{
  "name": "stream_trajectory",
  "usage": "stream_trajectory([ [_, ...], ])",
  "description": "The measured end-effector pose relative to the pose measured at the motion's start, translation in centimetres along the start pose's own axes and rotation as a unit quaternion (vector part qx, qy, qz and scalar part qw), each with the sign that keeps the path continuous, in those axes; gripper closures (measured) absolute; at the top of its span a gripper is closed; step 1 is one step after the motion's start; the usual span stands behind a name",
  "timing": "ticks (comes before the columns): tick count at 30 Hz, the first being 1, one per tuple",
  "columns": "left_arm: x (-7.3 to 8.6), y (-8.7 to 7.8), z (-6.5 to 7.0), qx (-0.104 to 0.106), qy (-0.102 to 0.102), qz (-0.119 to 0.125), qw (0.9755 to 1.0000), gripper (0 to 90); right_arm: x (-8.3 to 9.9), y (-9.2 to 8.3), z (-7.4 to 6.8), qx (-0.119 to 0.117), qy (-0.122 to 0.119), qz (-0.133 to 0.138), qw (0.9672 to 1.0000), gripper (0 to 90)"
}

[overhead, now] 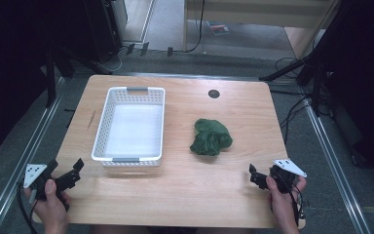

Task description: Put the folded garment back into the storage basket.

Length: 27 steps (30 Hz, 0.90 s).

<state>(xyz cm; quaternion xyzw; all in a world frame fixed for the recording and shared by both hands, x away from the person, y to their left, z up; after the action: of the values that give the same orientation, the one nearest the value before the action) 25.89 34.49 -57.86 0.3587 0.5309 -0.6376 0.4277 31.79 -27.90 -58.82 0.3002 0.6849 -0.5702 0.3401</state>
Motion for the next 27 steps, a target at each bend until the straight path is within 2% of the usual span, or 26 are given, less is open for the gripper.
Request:
stream_trajectory([
  [2,0.0,0.0,0.2,-0.005,0.012,0.001,0.9999,3.6,0.0,0.0,0.0,-0.001,0.0,0.001,1.0,1.3],
  [4,-0.1,-0.1,0.2,-0.014,0.02,0.01,0.9997,3.7,0.0,0.0,0.0,-0.001,0.001,0.001,1.0,1.3],
  [5,-0.1,-0.2,0.2,-0.012,0.019,0.015,0.9996,5.1,0.0,0.0,0.0,-0.001,-0.001,0.0,1.0,1.3],
  [8,-0.3,-0.5,0.1,-0.003,0.007,0.027,0.9996,14.8,0.0,0.0,0.0,-0.001,-0.002,0.001,1.0,1.3],
  [9,-0.3,-0.5,0.1,-0.003,0.007,0.027,0.9996,14.4,0.0,0.0,0.0,-0.001,0.0,0.002,1.0,1.3],
  [10,-0.4,-0.6,-0.1,-0.001,-0.005,0.031,0.9995,14.3,0.0,0.0,0.0,-0.001,0.001,0.001,1.0,1.3],
  [12,-0.4,-0.7,-0.3,0.013,-0.016,0.03,0.9993,14.3,0.0,0.0,0.0,-0.002,0.0,0.001,1.0,1.3],
  [14,-0.4,-0.8,-0.5,0.014,-0.023,0.032,0.9991,14.3,0.0,0.0,0.0,-0.002,-0.001,0.001,1.0,1.3],
  [15,-0.5,-0.9,-0.4,0.023,-0.026,0.037,0.9987,14.3,0.0,0.0,0.0,-0.001,-0.002,0.002,1.0,1.3],
  [20,-0.5,-1.0,-0.6,0.013,-0.033,0.039,0.9986,14.0,0.0,0.0,0.0,-0.002,-0.001,0.0,1.0,1.3],
  [22,-0.5,-1.0,-0.8,0.005,-0.037,0.037,0.9986,10.3,0.0,0.0,0.0,-0.001,-0.002,0.001,1.0,1.3],
  [23,-0.6,-1.1,-0.8,0.006,-0.039,0.037,0.9985,7.4,0.0,0.0,0.0,-0.001,-0.001,0.001,1.0,1.3],
  [25,-0.8,-1.3,-0.8,0.009,-0.049,0.042,0.9979,6.9,0.0,0.0,0.0,0.0,0.001,0.001,1.0,1.3],
  [27,-1.1,-1.4,-0.6,0.012,-0.046,0.043,0.998,6.9,0.0,0.0,0.0,-0.001,0.001,0.0,1.0,1.3],
])
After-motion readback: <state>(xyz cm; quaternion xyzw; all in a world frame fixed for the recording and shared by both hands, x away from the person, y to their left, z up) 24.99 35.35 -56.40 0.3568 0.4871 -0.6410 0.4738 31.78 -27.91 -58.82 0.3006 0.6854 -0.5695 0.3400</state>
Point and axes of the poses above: each handheld gripper's, and its own axes: y roughly forward along the jaws, x roughly out of its underside, z roughly to its right, the point moved 7 cm from there along y, roughly forward along the jaws, and after that the axes turned 3 degrees about y, right-handed, at the moved point
